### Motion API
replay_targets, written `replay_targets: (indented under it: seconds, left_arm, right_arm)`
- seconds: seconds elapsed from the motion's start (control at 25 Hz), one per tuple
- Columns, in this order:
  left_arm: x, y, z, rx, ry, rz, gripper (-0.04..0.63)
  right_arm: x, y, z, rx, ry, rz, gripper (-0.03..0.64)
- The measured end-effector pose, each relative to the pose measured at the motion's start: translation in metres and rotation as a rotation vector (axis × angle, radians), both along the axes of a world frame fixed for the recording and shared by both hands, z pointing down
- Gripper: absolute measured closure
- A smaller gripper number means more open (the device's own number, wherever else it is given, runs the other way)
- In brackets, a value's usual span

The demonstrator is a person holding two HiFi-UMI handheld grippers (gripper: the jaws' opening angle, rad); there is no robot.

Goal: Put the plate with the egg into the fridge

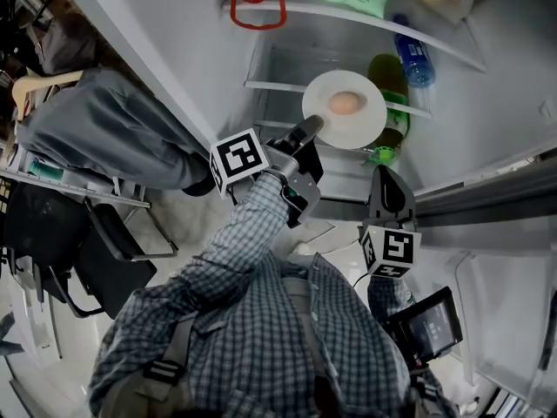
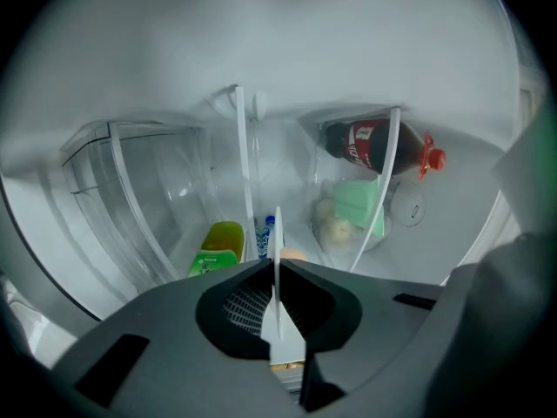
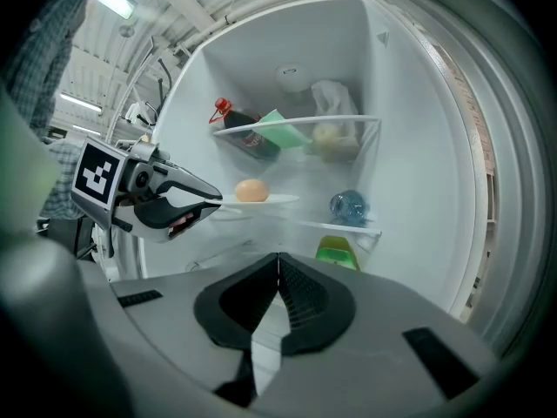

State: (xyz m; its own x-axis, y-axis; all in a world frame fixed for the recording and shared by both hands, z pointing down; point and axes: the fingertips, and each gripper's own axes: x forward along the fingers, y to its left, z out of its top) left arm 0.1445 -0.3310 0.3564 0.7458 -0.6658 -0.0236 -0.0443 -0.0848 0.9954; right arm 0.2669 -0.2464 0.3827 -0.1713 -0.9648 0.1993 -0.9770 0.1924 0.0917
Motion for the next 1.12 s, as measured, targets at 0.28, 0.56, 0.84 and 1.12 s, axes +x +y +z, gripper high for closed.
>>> replay_targets:
  seconds: [0.28, 0.56, 0.84, 1.12]
  left_arm:
    - [-0.001, -0.013, 0.004, -0.015, -0.031, -0.031, 0.577]
    - [-0.001, -0.023, 0.007, -0.028, -0.041, -0.055, 0.577]
    - [0.003, -0.031, 0.015, -0.042, -0.051, -0.073, 0.577]
    - [0.006, -0.039, 0.014, -0.045, -0.04, -0.079, 0.577]
  right_arm:
    - [-0.002, -0.008, -0.004, 0.024, 0.019, -0.025, 0.609]
    - [-0.016, -0.012, -0.017, 0.057, 0.165, -0.081, 0.609]
    - [-0.041, -0.018, -0.037, 0.127, 0.342, -0.176, 0.609]
    - [-0.051, -0.025, -0.042, 0.139, 0.501, -0.205, 0.609]
